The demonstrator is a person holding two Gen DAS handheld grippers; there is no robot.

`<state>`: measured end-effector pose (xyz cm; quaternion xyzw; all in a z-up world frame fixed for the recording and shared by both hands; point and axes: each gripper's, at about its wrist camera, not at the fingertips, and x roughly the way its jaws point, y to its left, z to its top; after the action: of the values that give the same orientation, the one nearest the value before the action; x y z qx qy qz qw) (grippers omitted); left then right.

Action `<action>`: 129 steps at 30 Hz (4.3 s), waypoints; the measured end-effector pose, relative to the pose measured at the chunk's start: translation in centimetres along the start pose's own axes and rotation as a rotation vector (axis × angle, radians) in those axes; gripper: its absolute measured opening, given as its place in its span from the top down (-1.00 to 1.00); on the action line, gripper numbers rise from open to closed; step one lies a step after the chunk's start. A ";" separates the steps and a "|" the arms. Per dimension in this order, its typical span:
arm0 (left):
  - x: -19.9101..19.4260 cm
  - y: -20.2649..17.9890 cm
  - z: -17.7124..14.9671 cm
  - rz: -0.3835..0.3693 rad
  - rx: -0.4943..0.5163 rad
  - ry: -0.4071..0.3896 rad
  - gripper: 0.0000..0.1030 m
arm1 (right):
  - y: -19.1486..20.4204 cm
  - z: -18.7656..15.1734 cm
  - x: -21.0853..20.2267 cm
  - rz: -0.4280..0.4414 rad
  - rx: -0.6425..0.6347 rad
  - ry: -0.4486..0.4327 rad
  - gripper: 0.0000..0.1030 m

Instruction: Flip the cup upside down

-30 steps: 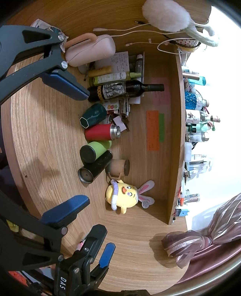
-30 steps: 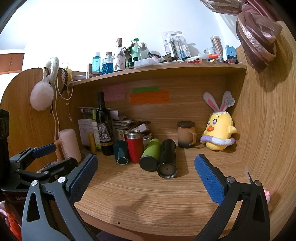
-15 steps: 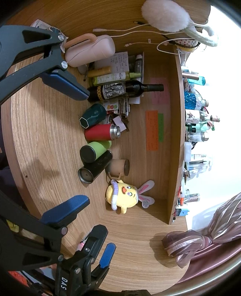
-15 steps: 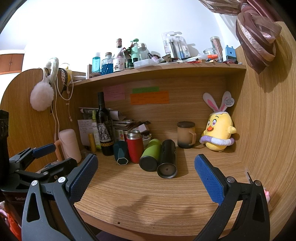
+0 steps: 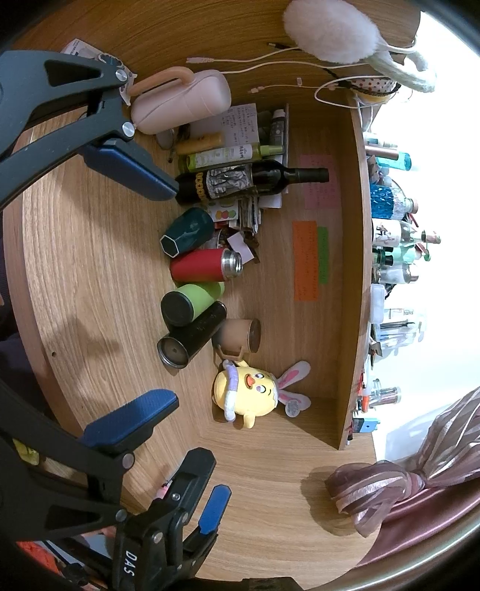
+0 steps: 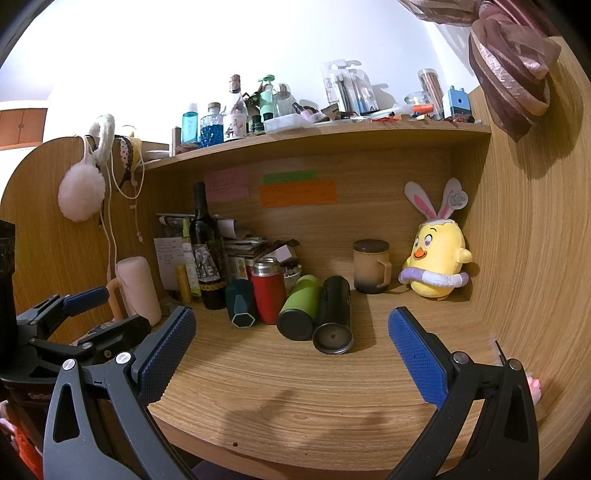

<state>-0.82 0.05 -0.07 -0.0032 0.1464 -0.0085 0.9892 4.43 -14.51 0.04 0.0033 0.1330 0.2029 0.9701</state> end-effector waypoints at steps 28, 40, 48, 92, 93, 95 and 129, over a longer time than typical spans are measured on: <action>23.0 -8.4 2.0 -0.172 0.106 0.361 -0.96 | -13.7 -4.7 7.5 -0.146 0.183 0.165 -1.00; 29.5 -10.1 0.2 -0.069 0.151 0.468 -0.26 | -15.8 -6.3 10.1 -0.127 0.232 0.218 -1.00; 29.2 -10.0 -0.5 -0.037 0.166 0.458 -0.17 | -15.1 -6.1 10.1 -0.117 0.218 0.216 -1.00; 7.4 0.2 -4.0 -0.240 0.000 0.326 -0.09 | -2.7 -5.0 4.7 -0.026 0.073 0.165 -1.00; 7.2 0.9 -3.9 -0.227 -0.011 0.315 -0.09 | -2.5 -5.1 4.9 -0.020 0.075 0.165 -1.00; 6.6 2.5 -3.7 -0.177 -0.038 0.283 -0.09 | -1.6 -5.4 5.8 0.002 0.079 0.180 -1.00; 8.1 4.0 -5.2 -0.147 -0.050 0.289 -0.09 | -0.5 -11.6 8.6 -0.143 0.052 0.294 -0.19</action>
<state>5.49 3.90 -7.44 -0.0373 0.2867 -0.0774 0.9542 9.22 -12.16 -13.40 -0.0106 0.2786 0.1279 0.9518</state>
